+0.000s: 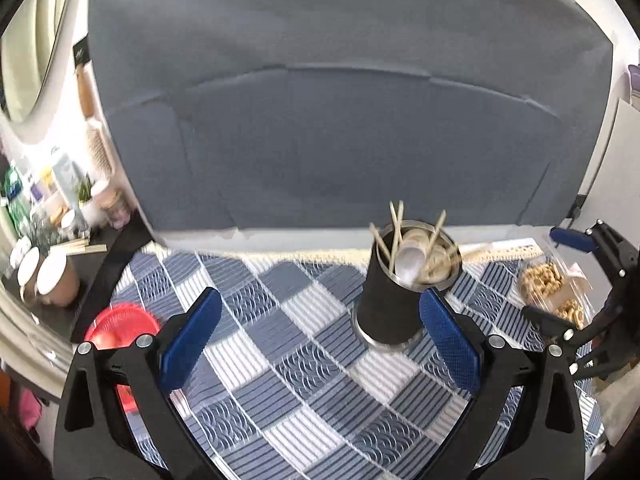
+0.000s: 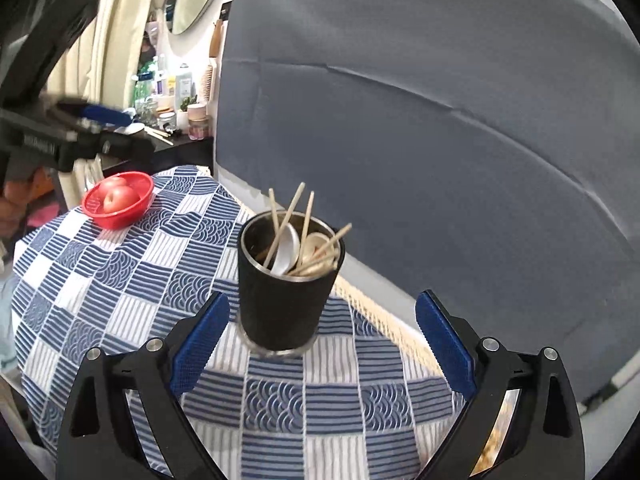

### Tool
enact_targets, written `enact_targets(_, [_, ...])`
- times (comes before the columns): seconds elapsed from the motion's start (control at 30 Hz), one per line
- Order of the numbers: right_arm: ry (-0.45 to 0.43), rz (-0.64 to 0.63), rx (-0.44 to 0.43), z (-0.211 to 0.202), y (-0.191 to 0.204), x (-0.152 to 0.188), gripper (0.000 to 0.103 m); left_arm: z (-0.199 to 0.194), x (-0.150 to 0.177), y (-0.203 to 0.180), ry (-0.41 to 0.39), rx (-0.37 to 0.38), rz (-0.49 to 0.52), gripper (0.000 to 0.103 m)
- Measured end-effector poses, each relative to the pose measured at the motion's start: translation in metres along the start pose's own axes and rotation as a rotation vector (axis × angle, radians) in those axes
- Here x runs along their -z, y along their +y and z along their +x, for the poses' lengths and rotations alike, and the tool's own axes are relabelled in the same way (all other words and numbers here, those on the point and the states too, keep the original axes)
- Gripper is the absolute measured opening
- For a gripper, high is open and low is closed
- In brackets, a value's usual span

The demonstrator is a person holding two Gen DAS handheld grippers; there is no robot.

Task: Organize utensils

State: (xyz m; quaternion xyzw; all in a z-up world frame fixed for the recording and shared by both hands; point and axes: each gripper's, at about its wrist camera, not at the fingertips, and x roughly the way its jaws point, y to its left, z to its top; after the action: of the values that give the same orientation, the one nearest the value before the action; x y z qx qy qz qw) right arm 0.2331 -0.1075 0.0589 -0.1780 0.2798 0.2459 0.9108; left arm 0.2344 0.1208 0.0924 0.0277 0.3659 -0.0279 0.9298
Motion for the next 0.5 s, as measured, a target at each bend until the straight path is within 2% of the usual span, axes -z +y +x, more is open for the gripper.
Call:
enact_targets(0.27, [0.029,0.062,0.019,-0.036,0.024,0.035,0.091,-0.016,0.064,-0.003,0.05,-0.027,-0.006,0.097])
enact_targets(0.4, [0.043,0.118,0.002,-0.052,0.036,0.052,0.091,-0.023,0.092,-0.002,0.065,-0.068,-0.001,0.097])
enact_targets(0.5, [0.062,0.163,-0.024,-0.06,0.043,0.061,0.092,-0.029,0.106,0.003,0.083,-0.078,-0.04,0.097])
